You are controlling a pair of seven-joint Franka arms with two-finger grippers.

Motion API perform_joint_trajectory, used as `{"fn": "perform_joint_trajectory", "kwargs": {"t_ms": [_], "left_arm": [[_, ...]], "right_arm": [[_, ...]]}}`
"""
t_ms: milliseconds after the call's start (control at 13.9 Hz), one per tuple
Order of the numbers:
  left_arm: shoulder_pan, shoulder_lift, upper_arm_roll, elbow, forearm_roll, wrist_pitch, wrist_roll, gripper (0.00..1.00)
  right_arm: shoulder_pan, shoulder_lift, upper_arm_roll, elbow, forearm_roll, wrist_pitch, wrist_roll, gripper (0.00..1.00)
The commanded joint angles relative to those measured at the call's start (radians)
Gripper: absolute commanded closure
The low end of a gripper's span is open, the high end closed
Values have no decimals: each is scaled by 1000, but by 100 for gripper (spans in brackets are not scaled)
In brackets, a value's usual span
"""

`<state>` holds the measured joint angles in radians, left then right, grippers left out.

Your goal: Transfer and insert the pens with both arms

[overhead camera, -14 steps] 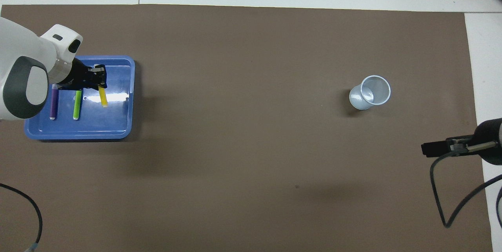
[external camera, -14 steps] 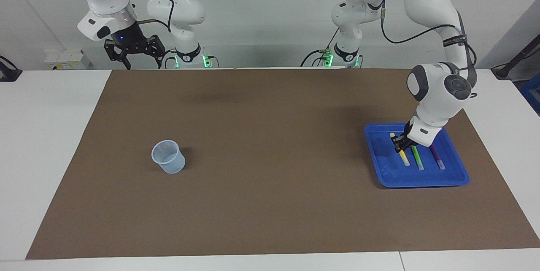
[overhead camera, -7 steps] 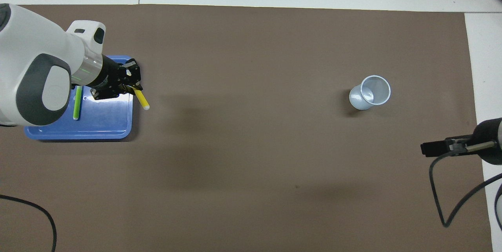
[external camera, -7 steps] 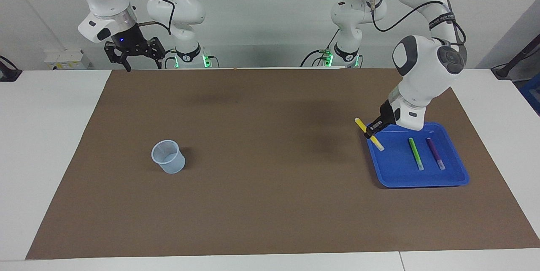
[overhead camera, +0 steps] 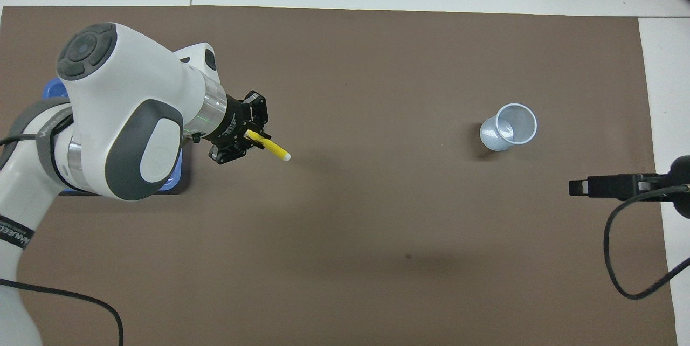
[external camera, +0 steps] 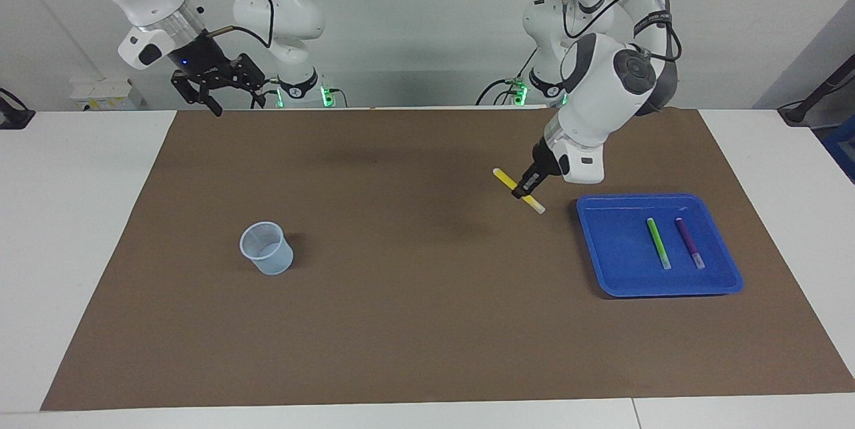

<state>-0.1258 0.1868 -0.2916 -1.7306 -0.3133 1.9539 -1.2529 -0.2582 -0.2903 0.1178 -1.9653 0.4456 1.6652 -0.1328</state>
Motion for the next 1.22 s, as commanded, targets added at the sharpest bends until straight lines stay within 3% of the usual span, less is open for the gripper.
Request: {"fn": "perform_joint_trajectory", "kwargs": {"t_ms": [0,144,431,574,862,1149], "left_arm": [[-52,-7,6,-4,-76,52,-126,100],[-122,-4,6,-13,-95,129,-245,100],[-260,6,8,-18,-95,308,-509,100],[-302,14,6,-18,-95,396,-626,100],[-380,26,6,-26,-95,549,-787,100],[-438,39,6,-55,-96,744,-888,100]], "right_arm": [[-24,-4,5,-10,143,22,-7,0],[11,0,11,-18,206,129,2,0],[186,115,13,-15,223,376,4,0],[224,158,13,-10,222,442,4,0],[250,171,19,-4,217,417,-39,0],[243,152,17,-4,208,303,-77,0]]}}
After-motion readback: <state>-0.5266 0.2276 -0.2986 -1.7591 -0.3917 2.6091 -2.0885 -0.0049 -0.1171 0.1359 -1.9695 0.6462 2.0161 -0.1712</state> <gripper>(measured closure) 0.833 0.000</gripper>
